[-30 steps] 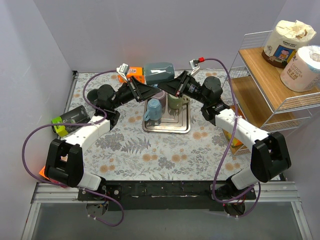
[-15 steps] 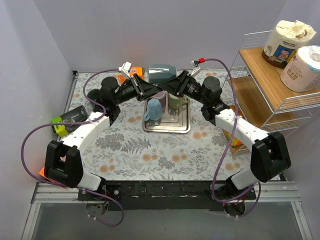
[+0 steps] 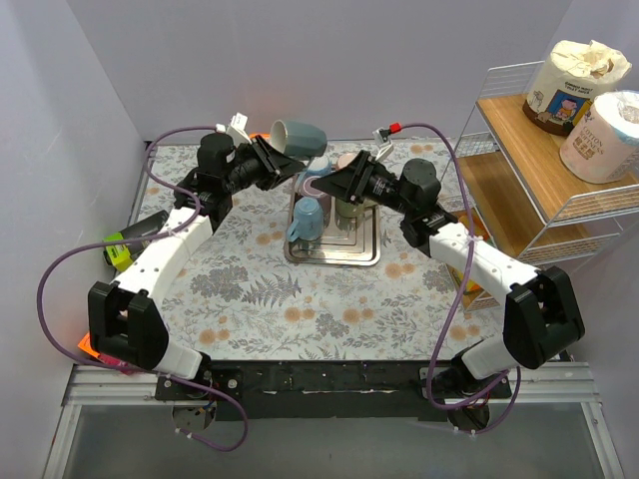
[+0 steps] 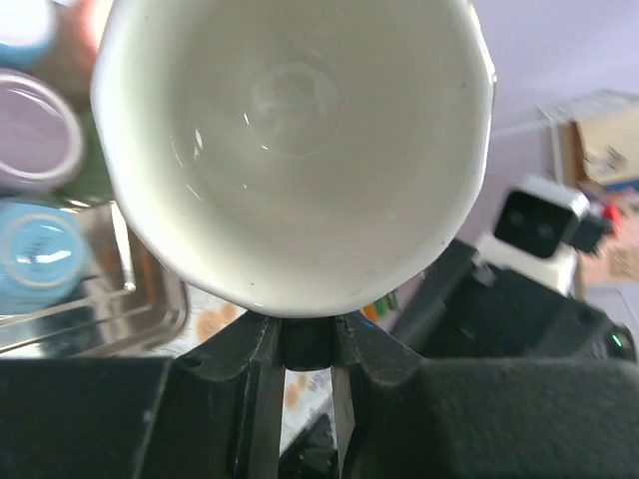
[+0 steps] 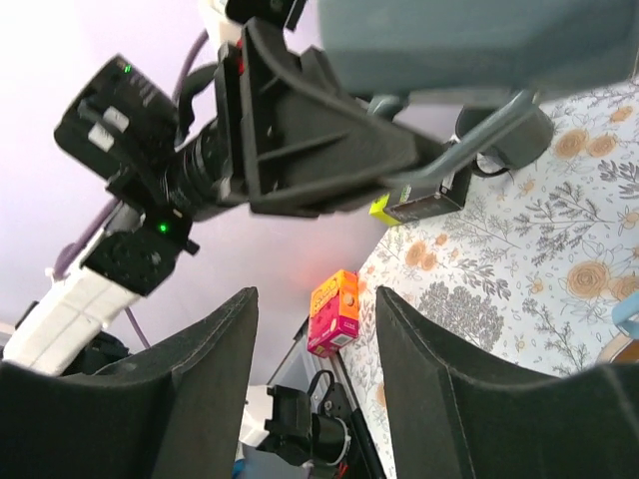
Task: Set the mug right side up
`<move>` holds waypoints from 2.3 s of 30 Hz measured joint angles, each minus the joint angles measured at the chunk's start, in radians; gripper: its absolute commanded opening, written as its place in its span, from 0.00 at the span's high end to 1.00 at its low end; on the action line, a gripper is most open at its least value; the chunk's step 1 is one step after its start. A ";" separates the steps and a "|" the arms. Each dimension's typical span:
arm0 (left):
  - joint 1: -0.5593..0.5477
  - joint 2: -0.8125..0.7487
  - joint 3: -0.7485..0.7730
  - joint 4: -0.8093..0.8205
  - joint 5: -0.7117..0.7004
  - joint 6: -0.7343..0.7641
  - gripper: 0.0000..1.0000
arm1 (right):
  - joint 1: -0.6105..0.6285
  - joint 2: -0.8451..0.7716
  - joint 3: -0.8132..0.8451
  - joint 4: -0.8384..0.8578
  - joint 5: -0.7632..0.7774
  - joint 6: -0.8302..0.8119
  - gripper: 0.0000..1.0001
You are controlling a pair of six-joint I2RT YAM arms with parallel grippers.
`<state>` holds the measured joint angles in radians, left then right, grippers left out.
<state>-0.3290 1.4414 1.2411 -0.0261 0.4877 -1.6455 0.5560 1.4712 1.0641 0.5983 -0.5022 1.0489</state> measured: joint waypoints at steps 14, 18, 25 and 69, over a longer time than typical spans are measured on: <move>0.018 0.164 0.264 -0.455 -0.459 0.379 1.00 | 0.003 -0.055 -0.031 -0.121 -0.002 -0.092 0.42; 0.019 0.248 0.290 -0.556 -0.590 0.455 1.00 | 0.003 -0.075 -0.031 -0.178 0.011 -0.133 0.42; 0.065 0.382 0.291 -0.618 -0.686 0.517 1.00 | 0.003 -0.079 -0.031 -0.238 0.028 -0.163 0.42; 0.177 0.272 0.127 -0.396 -0.579 0.620 0.04 | 0.003 0.027 0.126 -0.657 0.116 -0.269 0.37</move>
<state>-0.1524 1.7130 1.3678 -0.4221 -0.0914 -1.0260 0.5594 1.4982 1.1896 -0.0582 -0.3862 0.7795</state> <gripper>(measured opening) 0.890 0.625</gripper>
